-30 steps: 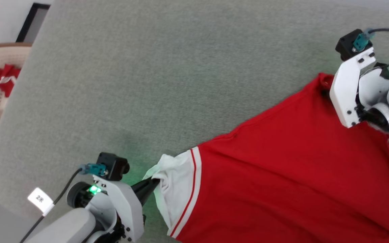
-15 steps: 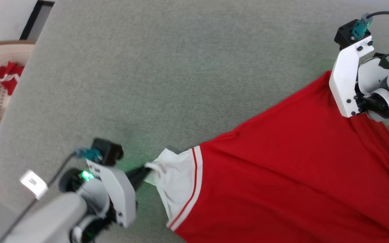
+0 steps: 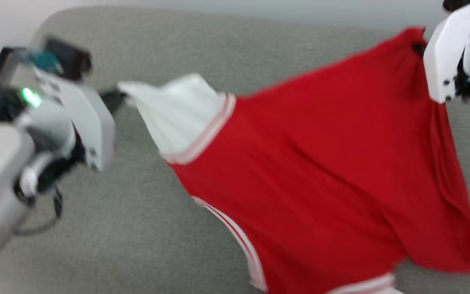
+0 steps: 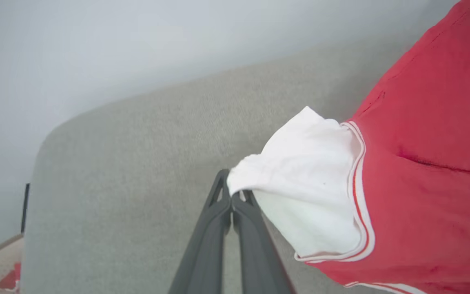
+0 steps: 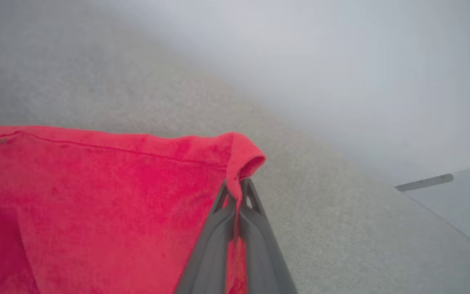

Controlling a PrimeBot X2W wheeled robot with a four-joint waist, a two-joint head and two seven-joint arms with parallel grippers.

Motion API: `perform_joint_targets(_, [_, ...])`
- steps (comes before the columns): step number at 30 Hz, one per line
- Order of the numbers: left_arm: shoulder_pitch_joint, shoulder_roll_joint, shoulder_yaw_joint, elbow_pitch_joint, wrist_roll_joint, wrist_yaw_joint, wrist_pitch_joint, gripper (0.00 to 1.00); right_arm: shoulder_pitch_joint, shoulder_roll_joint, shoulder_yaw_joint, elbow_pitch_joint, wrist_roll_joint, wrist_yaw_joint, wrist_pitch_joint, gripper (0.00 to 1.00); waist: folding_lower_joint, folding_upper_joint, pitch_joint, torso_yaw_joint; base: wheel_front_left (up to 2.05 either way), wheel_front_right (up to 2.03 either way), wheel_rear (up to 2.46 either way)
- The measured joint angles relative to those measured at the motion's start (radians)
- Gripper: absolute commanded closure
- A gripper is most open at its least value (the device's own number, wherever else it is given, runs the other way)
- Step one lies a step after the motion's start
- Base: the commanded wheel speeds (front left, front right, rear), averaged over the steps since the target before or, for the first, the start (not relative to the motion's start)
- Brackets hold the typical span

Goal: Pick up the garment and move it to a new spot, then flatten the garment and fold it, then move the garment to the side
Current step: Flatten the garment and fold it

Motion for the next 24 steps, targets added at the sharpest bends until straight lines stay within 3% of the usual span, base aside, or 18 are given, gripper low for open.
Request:
perform_joint_targets(7, [-0.222,-0.018,0.028,0.077,0.059,0.015,0.08,1.0,-0.047,-0.003,-0.094,-0.051,-0.043,0.0,-0.047,1.0,0.0,0.0,-0.05,-0.066,0.0,0.0,0.0])
perform_joint_targets(13, [-0.397,-0.071,0.038,0.211,0.105,-0.032,0.084,1.0,-0.092,0.017,-0.2,-0.072,-0.114,0.0,-0.094,1.0,0.0,0.0,-0.087,-0.11,0.0,0.0,0.0])
perform_joint_targets(24, [-0.616,-0.17,0.055,0.453,0.164,-0.104,-0.026,1.0,-0.127,0.087,-0.344,-0.08,-0.238,0.0,-0.158,1.0,0.0,0.0,-0.096,-0.15,0.0,0.0,0.0])
